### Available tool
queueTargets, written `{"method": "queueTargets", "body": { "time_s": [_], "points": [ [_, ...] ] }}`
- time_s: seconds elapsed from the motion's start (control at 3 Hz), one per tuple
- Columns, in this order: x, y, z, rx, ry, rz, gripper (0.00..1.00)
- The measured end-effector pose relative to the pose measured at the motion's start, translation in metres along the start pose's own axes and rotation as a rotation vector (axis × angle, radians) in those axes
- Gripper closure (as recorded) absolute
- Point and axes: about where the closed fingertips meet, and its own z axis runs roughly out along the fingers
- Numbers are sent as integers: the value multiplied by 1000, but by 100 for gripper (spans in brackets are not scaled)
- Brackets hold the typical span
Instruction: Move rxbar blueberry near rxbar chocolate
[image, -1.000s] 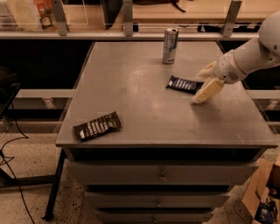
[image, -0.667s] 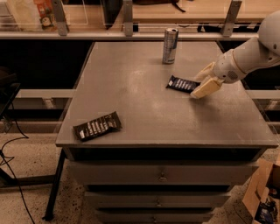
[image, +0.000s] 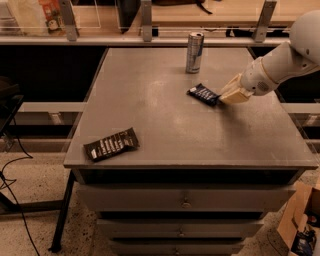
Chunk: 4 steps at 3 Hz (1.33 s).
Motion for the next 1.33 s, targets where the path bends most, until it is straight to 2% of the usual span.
{"method": "queueTargets", "body": {
  "time_s": [0.67,1.0,1.33],
  "points": [
    [-2,0,-1,-5,4,-6,100],
    [-19,-2,-16,2,-55,-52,100],
    [-46,-9,-44,38,-164,-109,100]
  ]
}}
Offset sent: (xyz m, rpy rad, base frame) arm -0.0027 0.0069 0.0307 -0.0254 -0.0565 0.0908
